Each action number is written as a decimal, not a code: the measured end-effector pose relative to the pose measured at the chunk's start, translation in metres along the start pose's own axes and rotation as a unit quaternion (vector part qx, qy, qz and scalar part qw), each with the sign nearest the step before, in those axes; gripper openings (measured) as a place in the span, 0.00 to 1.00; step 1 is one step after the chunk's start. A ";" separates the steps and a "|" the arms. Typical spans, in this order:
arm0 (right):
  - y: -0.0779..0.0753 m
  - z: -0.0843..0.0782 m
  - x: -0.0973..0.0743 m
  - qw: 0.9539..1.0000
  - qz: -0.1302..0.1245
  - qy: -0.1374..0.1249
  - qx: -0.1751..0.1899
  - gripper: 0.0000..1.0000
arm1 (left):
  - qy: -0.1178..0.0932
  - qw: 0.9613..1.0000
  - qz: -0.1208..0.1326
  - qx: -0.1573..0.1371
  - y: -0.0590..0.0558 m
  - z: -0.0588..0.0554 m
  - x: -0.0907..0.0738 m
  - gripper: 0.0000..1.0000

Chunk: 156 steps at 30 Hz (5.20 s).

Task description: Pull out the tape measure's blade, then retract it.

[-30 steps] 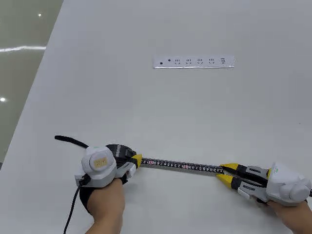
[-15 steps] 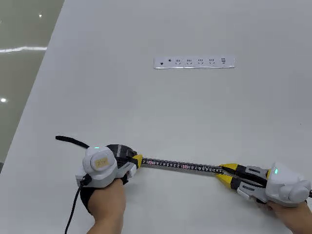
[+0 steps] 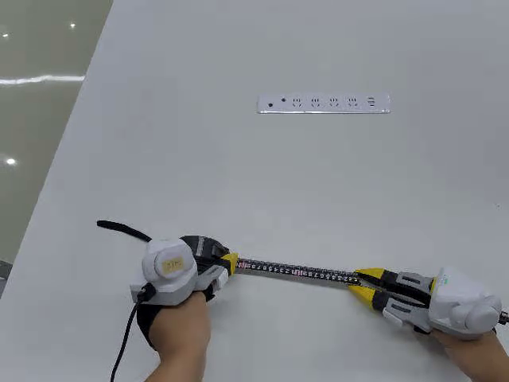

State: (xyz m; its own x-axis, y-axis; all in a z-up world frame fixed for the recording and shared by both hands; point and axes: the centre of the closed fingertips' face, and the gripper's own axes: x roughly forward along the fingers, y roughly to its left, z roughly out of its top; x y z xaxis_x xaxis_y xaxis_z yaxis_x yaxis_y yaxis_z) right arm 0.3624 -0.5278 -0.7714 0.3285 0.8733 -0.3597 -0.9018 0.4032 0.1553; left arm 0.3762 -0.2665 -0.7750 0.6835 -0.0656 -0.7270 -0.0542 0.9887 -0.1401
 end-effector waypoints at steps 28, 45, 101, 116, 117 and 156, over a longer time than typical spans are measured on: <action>0.011 0.006 0.024 1.000 0.019 0.006 -0.006 0.13 | 0.000 1.000 0.000 0.001 0.000 0.000 0.000 0.69; 0.017 0.009 0.039 0.999 0.030 0.009 -0.013 0.13 | -0.001 1.000 0.000 0.000 0.000 0.000 -0.001 0.69; 0.038 0.026 0.086 0.998 0.060 0.005 -0.019 0.13 | -0.001 1.000 0.000 -0.002 0.000 0.000 -0.001 0.69; 0.043 0.030 0.099 0.997 0.069 0.006 -0.022 0.13 | 0.000 1.000 0.000 -0.002 0.000 0.000 0.000 0.69; 0.043 0.030 0.100 0.997 0.069 0.006 -0.023 0.13 | -0.001 1.000 0.000 -0.002 0.000 0.000 0.000 0.69; 0.052 0.038 0.125 0.996 0.082 0.005 -0.029 0.13 | 0.005 1.000 -0.013 -0.020 0.000 0.002 -0.001 0.68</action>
State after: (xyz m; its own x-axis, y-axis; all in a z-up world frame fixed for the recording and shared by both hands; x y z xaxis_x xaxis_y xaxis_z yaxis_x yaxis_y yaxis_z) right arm 0.3670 -0.3877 -0.7735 0.1730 0.9234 -0.3425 -0.9581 0.2384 0.1589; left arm 0.3772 -0.2657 -0.7726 0.6783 -0.0924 -0.7289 -0.0659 0.9804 -0.1856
